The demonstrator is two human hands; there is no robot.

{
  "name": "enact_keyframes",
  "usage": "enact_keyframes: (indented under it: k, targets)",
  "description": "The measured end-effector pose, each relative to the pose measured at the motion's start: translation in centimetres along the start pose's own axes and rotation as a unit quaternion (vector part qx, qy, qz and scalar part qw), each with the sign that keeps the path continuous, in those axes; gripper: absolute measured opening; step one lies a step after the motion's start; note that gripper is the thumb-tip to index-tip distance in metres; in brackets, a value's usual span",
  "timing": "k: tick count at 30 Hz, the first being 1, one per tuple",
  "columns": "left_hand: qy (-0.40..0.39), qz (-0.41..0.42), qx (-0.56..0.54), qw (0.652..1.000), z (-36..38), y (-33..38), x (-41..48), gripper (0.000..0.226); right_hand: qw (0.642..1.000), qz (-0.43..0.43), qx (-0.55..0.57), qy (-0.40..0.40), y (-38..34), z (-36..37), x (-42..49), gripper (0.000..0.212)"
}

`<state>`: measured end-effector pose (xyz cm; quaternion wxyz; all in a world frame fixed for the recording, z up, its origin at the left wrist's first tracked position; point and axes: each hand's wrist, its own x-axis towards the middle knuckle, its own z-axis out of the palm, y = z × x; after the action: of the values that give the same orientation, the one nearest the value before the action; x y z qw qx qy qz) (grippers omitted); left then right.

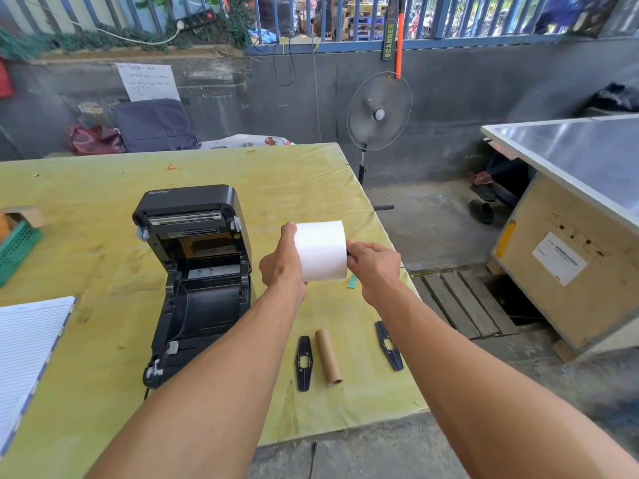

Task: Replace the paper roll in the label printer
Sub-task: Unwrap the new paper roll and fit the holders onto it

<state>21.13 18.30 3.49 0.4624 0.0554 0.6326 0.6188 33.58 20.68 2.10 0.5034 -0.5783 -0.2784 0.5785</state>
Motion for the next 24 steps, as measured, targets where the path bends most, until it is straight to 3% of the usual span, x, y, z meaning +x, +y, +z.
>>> enact_keyframes:
  k: [14,18,24]
  targets:
    - [-0.014,-0.004,0.015,1.0,0.1,-1.8,0.2,0.041,0.998,0.013,-0.049,-0.038,0.4,-2.3,0.5,0.011]
    - [-0.016,-0.016,0.016,1.0,-0.2,-2.8,0.5,0.039,0.981,-0.034,-0.193,0.002,1.6,-4.0,1.1,0.025]
    - [-0.007,-0.029,0.008,1.0,-0.8,-5.3,1.6,0.038,0.904,-0.063,-0.423,0.0,3.8,-7.3,2.0,0.019]
